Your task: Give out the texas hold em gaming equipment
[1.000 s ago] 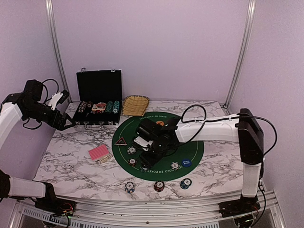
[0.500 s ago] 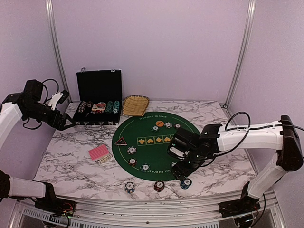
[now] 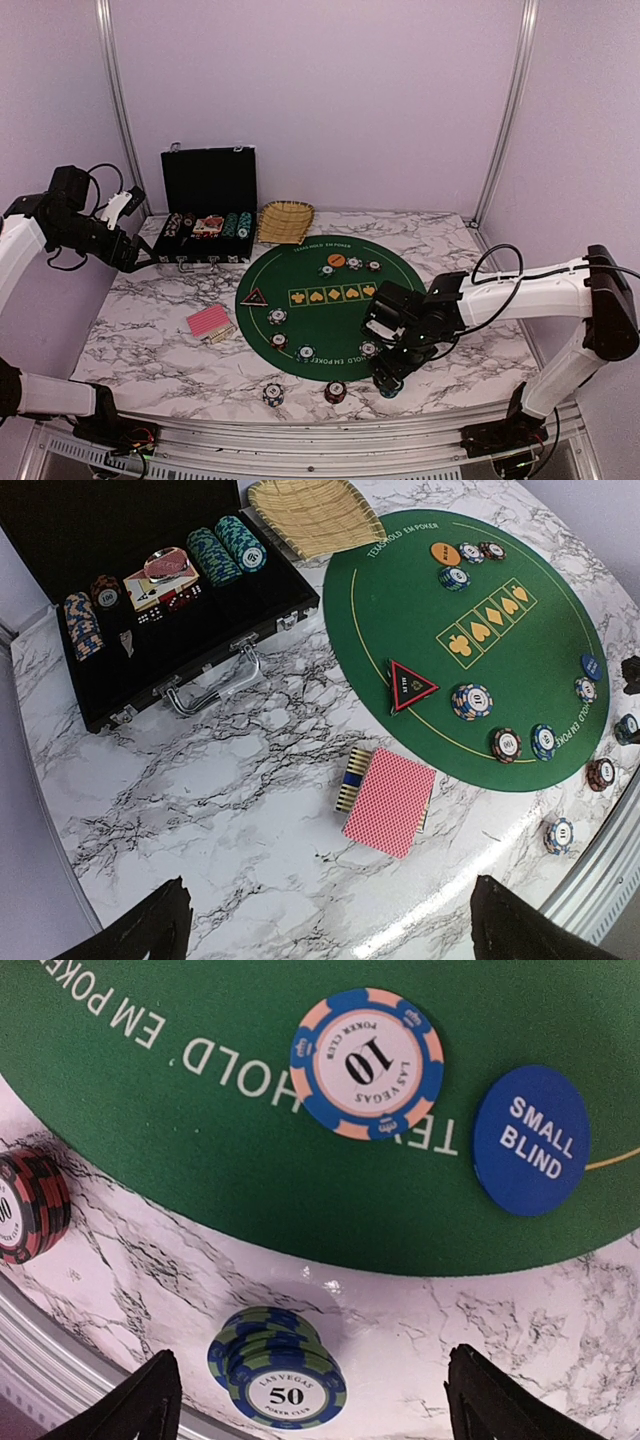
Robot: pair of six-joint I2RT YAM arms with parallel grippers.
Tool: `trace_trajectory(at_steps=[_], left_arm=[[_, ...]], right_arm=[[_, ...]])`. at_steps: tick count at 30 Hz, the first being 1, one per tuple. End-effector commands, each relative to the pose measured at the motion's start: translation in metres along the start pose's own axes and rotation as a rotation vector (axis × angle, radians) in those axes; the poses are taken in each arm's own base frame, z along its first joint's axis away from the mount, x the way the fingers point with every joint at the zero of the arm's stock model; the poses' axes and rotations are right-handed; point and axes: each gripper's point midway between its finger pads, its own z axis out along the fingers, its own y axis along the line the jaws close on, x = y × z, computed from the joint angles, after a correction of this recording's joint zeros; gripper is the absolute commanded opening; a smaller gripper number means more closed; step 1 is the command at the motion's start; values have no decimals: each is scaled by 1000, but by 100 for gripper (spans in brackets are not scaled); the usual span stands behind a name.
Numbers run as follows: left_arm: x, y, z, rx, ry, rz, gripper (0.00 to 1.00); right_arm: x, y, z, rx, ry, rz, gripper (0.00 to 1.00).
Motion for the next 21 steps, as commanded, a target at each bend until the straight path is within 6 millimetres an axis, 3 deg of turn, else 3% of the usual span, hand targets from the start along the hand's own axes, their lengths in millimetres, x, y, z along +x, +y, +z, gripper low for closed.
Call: trace_trajectory(at_steps=[1, 14, 21], left_arm=[[-3, -5, -5, 18, -2, 5, 99], [-2, -5, -3, 25, 3, 4, 99], [-2, -5, -3, 23, 3, 6, 99]], right_arm=[[-5, 12, 6, -70, -11, 6, 88], [9, 17, 23, -80, 34, -10, 78], [7, 17, 21, -73, 27, -17, 66]])
